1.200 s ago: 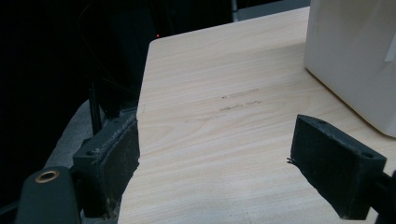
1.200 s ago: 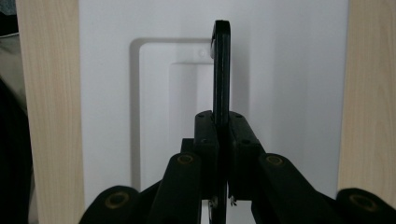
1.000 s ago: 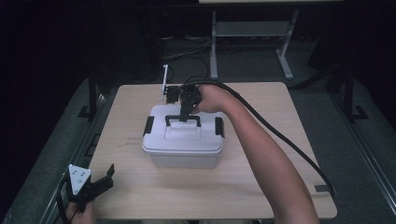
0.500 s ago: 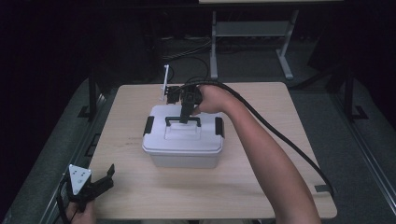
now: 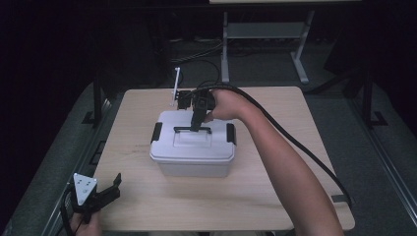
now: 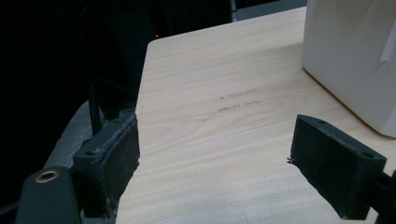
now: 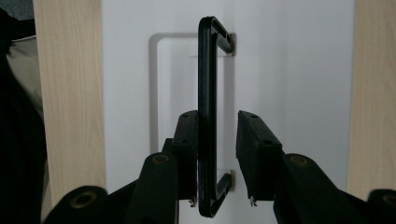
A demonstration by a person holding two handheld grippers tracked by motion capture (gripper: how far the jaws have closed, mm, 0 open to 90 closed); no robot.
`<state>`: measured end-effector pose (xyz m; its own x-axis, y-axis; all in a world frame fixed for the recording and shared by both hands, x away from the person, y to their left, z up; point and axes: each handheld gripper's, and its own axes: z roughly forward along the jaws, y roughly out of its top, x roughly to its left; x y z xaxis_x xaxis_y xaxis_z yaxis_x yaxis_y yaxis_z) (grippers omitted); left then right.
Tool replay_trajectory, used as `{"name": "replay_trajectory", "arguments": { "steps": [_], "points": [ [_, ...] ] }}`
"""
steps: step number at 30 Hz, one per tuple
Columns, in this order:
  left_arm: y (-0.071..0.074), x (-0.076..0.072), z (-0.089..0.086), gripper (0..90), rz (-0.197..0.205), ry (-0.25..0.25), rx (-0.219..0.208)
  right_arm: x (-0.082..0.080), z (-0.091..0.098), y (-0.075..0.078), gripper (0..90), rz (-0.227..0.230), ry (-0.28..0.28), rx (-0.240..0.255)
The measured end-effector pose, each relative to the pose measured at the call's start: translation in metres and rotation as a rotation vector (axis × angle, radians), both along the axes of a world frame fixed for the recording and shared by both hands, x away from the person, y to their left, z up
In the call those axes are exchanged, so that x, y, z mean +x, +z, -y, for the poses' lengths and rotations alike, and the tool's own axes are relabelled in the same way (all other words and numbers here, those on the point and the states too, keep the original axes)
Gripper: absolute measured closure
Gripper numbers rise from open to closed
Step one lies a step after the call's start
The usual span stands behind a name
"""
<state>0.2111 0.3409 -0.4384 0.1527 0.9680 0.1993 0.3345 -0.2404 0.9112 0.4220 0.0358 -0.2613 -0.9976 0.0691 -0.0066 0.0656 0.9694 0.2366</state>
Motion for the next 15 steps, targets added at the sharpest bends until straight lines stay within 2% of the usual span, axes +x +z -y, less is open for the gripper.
{"name": "replay_trajectory", "arguments": {
  "steps": [15],
  "points": [
    [0.001,-0.001,0.000,15.0,0.000,-0.003,0.009,-0.008,0.016,0.009,61.7,-0.006,-0.009,0.021]
  ]
}}
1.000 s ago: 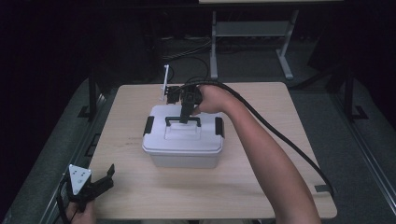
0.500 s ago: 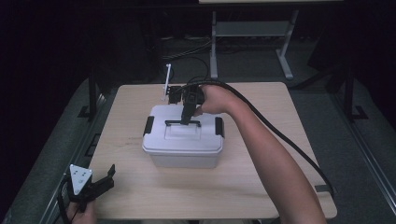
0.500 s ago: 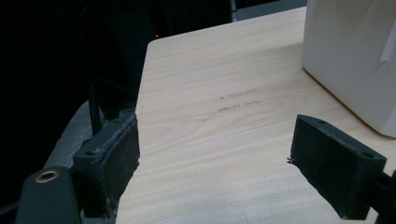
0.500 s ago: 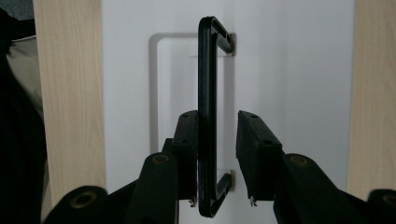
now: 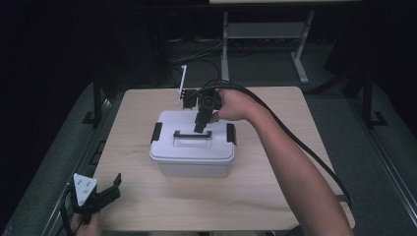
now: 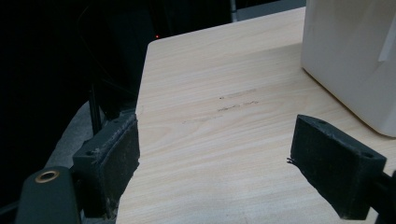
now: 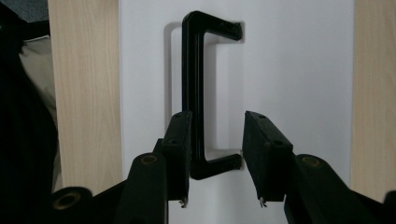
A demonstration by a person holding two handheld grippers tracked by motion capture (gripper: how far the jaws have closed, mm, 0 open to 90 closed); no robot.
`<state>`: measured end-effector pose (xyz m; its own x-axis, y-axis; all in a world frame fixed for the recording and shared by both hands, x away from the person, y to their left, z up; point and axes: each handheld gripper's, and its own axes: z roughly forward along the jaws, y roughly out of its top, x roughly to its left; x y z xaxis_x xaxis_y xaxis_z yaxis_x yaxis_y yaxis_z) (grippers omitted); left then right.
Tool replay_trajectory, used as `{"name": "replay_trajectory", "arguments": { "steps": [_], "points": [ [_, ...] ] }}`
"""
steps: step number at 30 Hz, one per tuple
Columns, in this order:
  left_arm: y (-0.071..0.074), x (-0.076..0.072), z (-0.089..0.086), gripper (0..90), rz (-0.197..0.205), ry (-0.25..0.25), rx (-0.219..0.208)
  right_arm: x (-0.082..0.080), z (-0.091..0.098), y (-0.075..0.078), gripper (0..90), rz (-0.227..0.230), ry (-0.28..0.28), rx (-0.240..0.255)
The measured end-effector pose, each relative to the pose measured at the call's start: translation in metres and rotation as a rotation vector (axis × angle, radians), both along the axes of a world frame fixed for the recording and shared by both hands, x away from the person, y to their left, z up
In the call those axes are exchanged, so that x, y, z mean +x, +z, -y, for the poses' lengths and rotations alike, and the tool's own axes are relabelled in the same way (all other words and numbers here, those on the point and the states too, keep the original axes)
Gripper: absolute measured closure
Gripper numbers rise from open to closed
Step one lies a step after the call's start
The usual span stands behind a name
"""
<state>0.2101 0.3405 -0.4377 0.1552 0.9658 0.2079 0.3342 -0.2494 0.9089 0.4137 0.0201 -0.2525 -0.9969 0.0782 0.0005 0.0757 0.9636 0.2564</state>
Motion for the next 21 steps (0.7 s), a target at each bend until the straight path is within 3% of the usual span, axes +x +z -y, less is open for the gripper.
{"name": "replay_trajectory", "arguments": {
  "steps": [21],
  "points": [
    [0.000,0.001,0.001,15.0,0.000,-0.001,0.002,-0.004,0.034,0.003,57.4,0.005,-0.041,-0.015]
  ]
}}
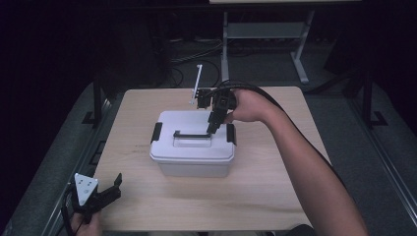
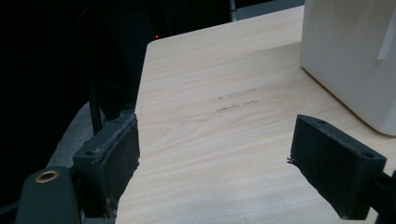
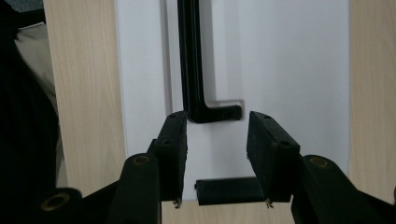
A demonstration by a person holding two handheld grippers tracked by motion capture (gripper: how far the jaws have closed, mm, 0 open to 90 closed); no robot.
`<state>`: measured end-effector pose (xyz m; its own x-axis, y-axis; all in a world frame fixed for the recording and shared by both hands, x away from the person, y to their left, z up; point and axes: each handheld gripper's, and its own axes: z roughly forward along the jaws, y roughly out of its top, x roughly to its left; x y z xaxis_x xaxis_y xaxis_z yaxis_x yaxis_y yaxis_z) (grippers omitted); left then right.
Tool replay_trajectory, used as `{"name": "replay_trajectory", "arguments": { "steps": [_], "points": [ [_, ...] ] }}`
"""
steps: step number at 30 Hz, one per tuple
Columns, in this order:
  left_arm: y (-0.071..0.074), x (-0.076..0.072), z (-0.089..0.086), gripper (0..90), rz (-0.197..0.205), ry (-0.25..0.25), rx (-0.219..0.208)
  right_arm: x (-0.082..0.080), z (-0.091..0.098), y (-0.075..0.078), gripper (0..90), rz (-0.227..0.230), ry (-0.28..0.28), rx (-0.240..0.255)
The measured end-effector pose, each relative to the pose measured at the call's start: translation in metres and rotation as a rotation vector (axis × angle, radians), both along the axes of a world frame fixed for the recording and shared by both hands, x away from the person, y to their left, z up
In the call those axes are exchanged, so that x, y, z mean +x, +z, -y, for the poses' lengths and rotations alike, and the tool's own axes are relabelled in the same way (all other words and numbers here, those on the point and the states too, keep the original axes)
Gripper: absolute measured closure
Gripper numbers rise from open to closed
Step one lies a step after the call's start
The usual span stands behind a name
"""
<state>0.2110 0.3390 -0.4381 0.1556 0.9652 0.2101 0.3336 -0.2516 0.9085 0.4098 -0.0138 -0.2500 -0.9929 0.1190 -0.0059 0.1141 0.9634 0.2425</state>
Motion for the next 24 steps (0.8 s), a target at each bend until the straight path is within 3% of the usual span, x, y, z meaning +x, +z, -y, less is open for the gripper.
{"name": "replay_trajectory", "arguments": {
  "steps": [24],
  "points": [
    [0.000,0.000,0.002,15.0,0.000,-0.006,0.011,-0.004,0.047,0.002,49.6,0.029,-0.088,0.002]
  ]
}}
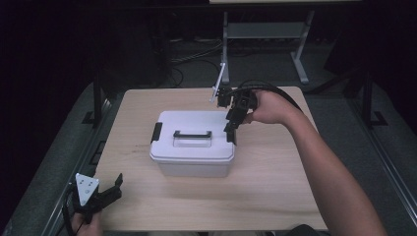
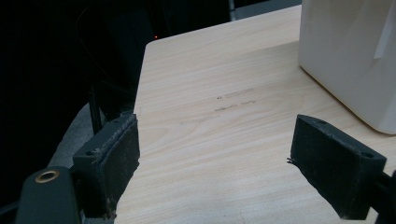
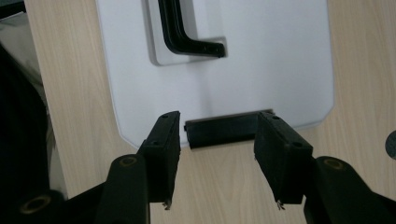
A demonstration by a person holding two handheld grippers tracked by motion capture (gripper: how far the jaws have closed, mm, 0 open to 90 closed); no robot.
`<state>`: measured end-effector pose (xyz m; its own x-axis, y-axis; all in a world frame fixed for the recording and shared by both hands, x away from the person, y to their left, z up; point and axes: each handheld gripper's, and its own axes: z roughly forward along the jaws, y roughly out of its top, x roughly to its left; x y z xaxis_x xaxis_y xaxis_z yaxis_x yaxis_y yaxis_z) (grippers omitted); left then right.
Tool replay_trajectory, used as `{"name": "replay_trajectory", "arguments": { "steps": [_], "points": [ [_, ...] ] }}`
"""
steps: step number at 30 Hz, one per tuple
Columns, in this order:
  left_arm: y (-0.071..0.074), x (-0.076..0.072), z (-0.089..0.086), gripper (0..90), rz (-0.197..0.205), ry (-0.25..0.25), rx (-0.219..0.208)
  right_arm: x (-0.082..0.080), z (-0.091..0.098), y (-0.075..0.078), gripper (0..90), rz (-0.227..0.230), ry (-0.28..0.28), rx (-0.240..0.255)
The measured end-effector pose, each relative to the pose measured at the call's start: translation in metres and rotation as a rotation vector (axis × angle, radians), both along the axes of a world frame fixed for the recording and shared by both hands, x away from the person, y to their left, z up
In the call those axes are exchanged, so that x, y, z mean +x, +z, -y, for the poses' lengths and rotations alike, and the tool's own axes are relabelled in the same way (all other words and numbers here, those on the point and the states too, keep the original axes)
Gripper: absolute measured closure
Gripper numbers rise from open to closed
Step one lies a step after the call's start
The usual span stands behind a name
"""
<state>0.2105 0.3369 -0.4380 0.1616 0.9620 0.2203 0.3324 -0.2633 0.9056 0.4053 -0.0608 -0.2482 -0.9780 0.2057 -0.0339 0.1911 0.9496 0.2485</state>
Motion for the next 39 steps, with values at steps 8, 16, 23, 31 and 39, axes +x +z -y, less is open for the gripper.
{"name": "replay_trajectory", "arguments": {
  "steps": [8,16,23,31,39],
  "points": [
    [0.000,0.000,0.000,15.0,-0.001,0.001,0.004,-0.001,0.014,-0.001,46.2,0.015,-0.026,0.014],
    [-0.001,0.000,0.001,15.0,0.000,0.000,0.008,-0.001,0.028,-0.005,44.5,0.010,-0.048,0.020],
    [-0.001,0.000,0.001,15.0,-0.004,-0.001,0.013,-0.002,0.043,-0.009,42.4,0.007,-0.075,0.023],
    [-0.002,0.001,0.000,15.0,-0.007,0.002,0.014,-0.002,0.058,-0.014,38.7,0.003,-0.105,0.028],
    [-0.002,0.001,0.000,15.0,-0.006,0.001,0.016,-0.004,0.070,-0.019,35.8,0.002,-0.124,0.032]
  ]
}}
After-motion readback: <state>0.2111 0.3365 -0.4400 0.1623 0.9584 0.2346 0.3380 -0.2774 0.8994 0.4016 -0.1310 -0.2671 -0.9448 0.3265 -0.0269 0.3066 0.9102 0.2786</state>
